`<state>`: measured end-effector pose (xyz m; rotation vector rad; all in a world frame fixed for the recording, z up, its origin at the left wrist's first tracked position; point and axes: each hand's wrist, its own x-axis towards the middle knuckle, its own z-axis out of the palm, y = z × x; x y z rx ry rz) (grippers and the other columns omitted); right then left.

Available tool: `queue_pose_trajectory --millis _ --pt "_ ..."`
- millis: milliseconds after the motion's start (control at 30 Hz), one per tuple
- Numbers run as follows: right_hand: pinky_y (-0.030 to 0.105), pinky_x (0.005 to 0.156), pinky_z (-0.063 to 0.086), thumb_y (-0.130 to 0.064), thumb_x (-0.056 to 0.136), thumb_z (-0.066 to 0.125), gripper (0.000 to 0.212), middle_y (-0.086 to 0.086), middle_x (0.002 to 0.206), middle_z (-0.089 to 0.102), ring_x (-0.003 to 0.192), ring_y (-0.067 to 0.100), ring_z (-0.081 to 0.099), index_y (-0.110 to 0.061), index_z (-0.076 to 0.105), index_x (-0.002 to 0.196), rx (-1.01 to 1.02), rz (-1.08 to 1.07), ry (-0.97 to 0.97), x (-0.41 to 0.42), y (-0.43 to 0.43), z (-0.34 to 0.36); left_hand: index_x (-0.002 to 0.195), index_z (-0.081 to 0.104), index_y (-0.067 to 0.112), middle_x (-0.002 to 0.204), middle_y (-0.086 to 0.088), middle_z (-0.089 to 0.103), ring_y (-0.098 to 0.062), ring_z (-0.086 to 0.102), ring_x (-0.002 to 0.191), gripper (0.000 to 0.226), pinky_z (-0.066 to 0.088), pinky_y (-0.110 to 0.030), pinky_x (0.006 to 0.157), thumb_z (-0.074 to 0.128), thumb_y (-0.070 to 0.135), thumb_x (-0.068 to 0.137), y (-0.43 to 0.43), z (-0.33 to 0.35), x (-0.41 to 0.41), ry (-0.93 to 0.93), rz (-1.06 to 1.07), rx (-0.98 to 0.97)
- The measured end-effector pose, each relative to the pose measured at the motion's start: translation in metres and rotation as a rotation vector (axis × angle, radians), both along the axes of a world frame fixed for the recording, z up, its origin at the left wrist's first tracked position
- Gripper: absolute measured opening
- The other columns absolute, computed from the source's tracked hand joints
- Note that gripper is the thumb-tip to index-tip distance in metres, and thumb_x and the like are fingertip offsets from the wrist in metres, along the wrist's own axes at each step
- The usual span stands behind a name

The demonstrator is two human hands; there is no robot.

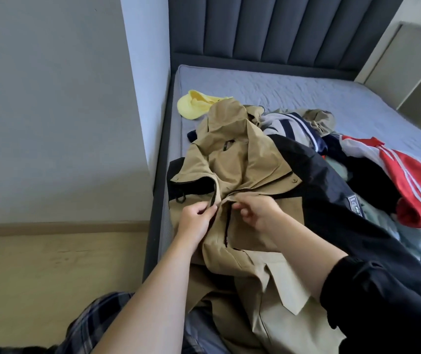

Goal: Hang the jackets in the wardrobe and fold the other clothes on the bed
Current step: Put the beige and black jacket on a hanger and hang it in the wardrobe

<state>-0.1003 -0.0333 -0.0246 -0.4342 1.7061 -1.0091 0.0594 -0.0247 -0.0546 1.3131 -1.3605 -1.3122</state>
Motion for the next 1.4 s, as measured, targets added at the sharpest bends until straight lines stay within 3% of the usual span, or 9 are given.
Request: queue_pose_trajectory --millis 100,233,433,600,733,900,1033,1267,1400 --pt "0.018 0.036 0.038 0.000 0.094 0.041 0.030 0.002 0.038 0.056 0.034 0.012 0.046 -0.003 0.055 0.067 -0.014 -0.176 0.107 -0.021 -0.012 0.025 0.101 0.067 0.025 0.074 0.031 0.062 0.021 0.055 0.068 0.019 0.039 0.004 0.060 0.059 0.011 0.093 0.002 0.008 0.003 0.053 -0.074 0.007" --pt "0.030 0.080 0.049 -0.008 0.088 0.050 0.031 0.000 0.103 0.056 0.094 0.020 0.057 -0.015 0.050 0.118 -0.330 -0.431 0.529 -0.028 -0.013 0.040 0.131 0.056 0.018 0.112 0.013 0.063 0.013 0.057 0.092 0.040 0.047 -0.004 0.074 0.046 0.001 0.097 0.011 0.017 -0.003 0.141 -0.280 0.144" --pt "0.034 0.097 0.040 -0.047 0.084 0.061 0.043 0.001 0.123 0.051 0.118 0.022 0.045 -0.023 0.060 0.120 -0.359 0.490 0.997 0.012 -0.034 0.039 0.126 0.056 0.027 0.112 0.014 0.067 -0.001 0.062 0.106 0.054 0.049 -0.019 0.087 0.033 -0.006 0.090 0.010 0.012 0.004 0.311 -0.487 0.332" --pt "0.053 0.114 0.012 -0.014 0.087 0.046 0.029 0.004 0.122 0.053 0.124 0.026 0.038 -0.023 0.065 0.108 -0.067 0.699 1.460 0.002 -0.048 0.014 0.115 0.064 0.016 0.115 -0.005 0.066 -0.011 0.063 0.092 0.035 0.049 -0.020 0.070 0.041 0.001 0.094 0.004 0.003 0.011 0.104 0.152 0.322" --pt "0.044 0.109 0.029 -0.015 0.090 0.051 0.018 0.005 0.107 0.060 0.111 0.027 0.049 -0.015 0.065 0.101 0.001 0.650 1.570 -0.020 -0.040 -0.013 0.127 0.058 0.015 0.131 -0.006 0.055 -0.025 0.053 0.115 0.042 0.044 -0.030 0.081 0.039 0.003 0.092 -0.014 -0.019 0.032 -0.133 0.502 0.264" --pt "0.035 0.099 0.041 -0.016 0.089 0.056 0.009 0.006 0.102 0.059 0.106 0.026 0.051 -0.014 0.059 0.097 -0.141 0.448 1.441 -0.036 -0.015 -0.051 0.128 0.054 0.006 0.105 -0.005 0.055 -0.014 0.052 0.076 0.035 0.040 -0.025 0.059 0.038 0.016 0.099 -0.034 -0.036 0.027 0.000 0.366 0.518" --pt "0.024 0.057 0.034 -0.016 0.089 0.053 0.022 0.003 0.085 0.048 0.069 0.014 0.044 -0.023 0.038 0.075 -0.162 0.407 1.217 -0.050 -0.009 -0.057 0.118 0.062 0.020 0.106 -0.006 0.066 -0.027 0.062 0.097 0.034 0.050 -0.044 0.091 0.046 0.042 0.096 -0.048 -0.032 0.028 0.222 0.215 0.612" --pt "0.026 0.072 0.039 -0.012 0.088 0.055 0.018 0.008 0.098 0.063 0.093 0.025 0.058 -0.010 0.058 0.106 -0.139 0.473 1.024 -0.063 -0.011 -0.049 0.085 0.062 0.043 0.077 0.032 0.067 0.012 0.061 0.077 0.023 0.044 -0.005 0.059 0.061 0.021 0.090 -0.037 0.003 0.002 0.070 -0.091 0.115" --pt "0.012 0.073 0.046 -0.018 0.092 0.047 0.038 -0.001 0.122 0.060 0.098 0.003 0.058 -0.020 0.050 0.130 -0.455 0.085 0.570 -0.054 -0.009 0.009 0.110 0.066 0.032 0.094 0.032 0.064 0.013 0.057 0.087 0.028 0.036 0.004 0.069 0.060 0.014 0.089 -0.022 0.015 -0.008 -0.198 -0.168 -0.272"
